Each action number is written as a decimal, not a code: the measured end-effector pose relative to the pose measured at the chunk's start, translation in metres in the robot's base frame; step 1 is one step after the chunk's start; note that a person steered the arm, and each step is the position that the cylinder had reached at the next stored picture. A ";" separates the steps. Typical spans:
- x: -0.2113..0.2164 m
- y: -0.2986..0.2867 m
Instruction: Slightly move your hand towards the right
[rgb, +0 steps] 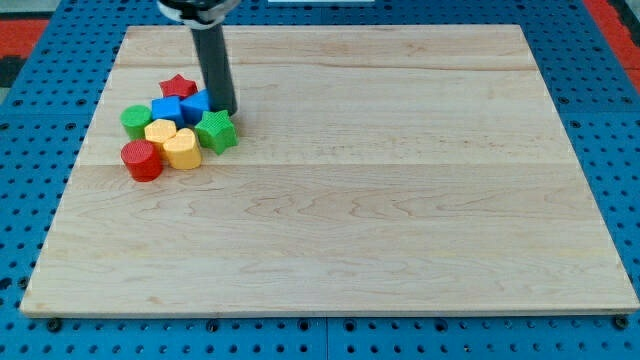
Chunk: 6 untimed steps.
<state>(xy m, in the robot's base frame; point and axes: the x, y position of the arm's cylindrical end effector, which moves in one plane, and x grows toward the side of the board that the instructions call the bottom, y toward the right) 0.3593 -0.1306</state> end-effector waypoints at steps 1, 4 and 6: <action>0.003 0.014; 0.002 0.058; 0.002 0.060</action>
